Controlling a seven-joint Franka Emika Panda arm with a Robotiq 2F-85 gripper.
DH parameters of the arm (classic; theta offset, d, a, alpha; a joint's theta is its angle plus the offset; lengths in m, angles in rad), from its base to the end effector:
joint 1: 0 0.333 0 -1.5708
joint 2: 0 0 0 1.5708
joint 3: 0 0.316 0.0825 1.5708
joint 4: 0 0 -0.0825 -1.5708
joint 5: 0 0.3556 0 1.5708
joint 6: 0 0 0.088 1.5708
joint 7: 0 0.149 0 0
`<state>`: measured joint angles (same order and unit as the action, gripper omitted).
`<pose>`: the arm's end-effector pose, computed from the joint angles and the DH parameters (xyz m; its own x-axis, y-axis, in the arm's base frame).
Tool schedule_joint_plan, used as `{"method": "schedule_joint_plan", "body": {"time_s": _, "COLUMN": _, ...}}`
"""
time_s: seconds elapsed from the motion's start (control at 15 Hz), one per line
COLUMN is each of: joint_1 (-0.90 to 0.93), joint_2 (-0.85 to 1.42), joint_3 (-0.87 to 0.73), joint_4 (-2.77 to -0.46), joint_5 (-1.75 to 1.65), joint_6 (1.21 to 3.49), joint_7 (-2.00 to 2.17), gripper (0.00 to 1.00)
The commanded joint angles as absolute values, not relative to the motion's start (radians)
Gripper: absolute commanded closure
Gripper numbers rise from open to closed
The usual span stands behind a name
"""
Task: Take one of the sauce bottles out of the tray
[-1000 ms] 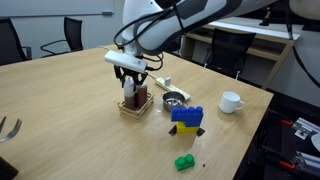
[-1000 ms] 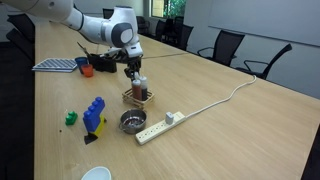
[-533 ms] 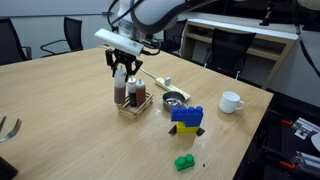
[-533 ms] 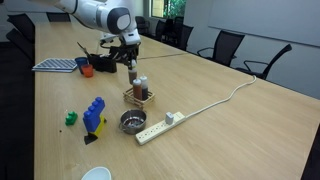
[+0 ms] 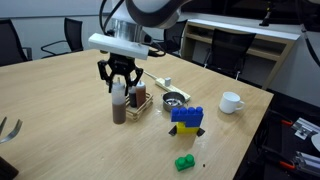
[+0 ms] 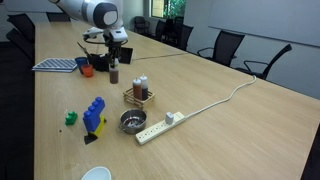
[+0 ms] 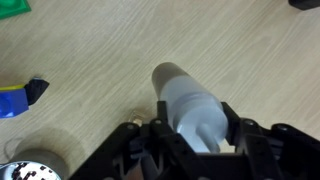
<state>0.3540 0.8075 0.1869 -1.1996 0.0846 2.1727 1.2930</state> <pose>0.6623 0.3615 0.2920 0.6552 -0.7389 -0.1570 -0.7529 -0.6220 -0.2150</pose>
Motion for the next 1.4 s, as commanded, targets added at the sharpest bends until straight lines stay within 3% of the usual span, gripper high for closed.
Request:
{"method": "schedule_joint_plan", "body": {"time_s": 0.0, "joint_1": 0.346, "joint_2": 0.771, "joint_3": 0.209, "joint_4": -1.306, "joint_5": 0.081, "joint_6": 2.166, "joint_7": 1.22, "gripper": 0.73}}
{"method": "schedule_joint_plan", "body": {"time_s": 0.47, "joint_1": 0.366, "joint_2": 0.759, "joint_3": 0.19, "joint_4": -1.405, "joint_5": 0.11, "joint_6": 2.153, "joint_7": 1.111, "gripper": 0.73}}
{"method": "schedule_joint_plan", "body": {"time_s": 0.53, "joint_1": 0.365, "joint_2": 0.756, "joint_3": 0.191, "joint_4": -1.409, "joint_5": 0.111, "joint_6": 2.145, "joint_7": 1.096, "gripper": 0.26}}
{"method": "schedule_joint_plan", "body": {"time_s": 0.8, "joint_1": 0.349, "joint_2": 0.733, "joint_3": 0.204, "joint_4": -1.423, "joint_5": 0.149, "joint_6": 2.124, "joint_7": 1.048, "gripper": 0.03}}
{"method": "schedule_joint_plan", "body": {"time_s": 1.33, "joint_1": 0.358, "joint_2": 0.716, "joint_3": 0.184, "joint_4": -1.4, "joint_5": 0.2, "joint_6": 2.111, "joint_7": 1.005, "gripper": 0.0}}
